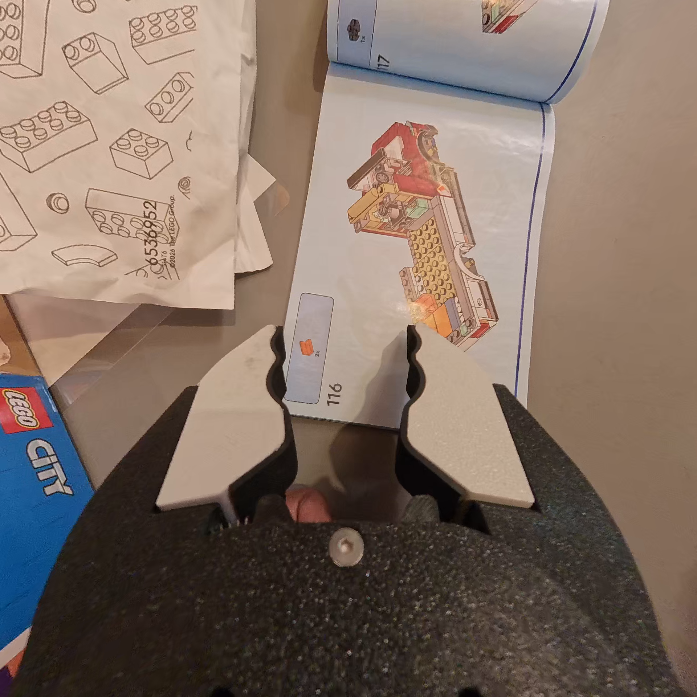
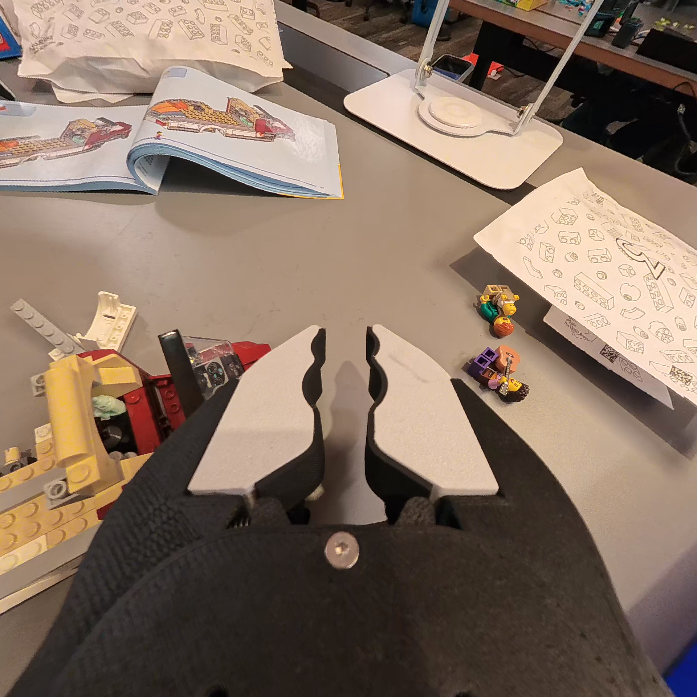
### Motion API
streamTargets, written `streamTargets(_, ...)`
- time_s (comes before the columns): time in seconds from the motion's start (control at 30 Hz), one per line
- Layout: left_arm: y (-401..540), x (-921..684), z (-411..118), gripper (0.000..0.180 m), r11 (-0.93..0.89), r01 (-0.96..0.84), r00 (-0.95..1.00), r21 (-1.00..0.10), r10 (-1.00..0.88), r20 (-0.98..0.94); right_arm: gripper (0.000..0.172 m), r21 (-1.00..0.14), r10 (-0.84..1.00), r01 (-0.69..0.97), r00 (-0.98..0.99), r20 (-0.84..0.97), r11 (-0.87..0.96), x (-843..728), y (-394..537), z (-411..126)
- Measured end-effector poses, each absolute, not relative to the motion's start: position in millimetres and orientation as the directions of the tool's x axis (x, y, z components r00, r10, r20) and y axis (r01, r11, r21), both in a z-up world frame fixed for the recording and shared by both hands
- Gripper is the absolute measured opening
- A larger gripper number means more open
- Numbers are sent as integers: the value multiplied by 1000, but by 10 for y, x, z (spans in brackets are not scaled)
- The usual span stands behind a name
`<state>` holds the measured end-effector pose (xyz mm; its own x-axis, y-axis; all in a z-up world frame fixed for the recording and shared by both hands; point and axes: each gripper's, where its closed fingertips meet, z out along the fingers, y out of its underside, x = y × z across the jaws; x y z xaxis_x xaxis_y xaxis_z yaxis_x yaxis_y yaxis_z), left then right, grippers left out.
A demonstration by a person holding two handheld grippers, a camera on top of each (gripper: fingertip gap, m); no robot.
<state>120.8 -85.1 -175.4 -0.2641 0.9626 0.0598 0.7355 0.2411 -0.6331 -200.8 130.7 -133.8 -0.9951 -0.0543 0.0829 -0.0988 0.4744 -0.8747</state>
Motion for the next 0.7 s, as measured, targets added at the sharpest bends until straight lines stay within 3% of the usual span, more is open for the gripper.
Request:
streamTargets(0.2,-854,1202,-1748,62,240,735,-267,-634,962,55,21,-875,-25,-132,-990,137,465,-2105,1338,-1211)
streamTargets(0.37,-849,1204,-1744,61,247,733,-268,-634,961,65,21,-887,45,-219,-965,259,408,-2185,1358,-672)
streamTargets(0.53,-845,1198,-1757,62,257,729,-268,-634,960,80,25,-816,-247,-404,-912,327,414,-1252,1042,-495)
streamTargets(0.7,-857,1191,-1749,60,276,711,-274,-646,956,107,28,-738,-600,-575,-744,293,353,84,693,-767)
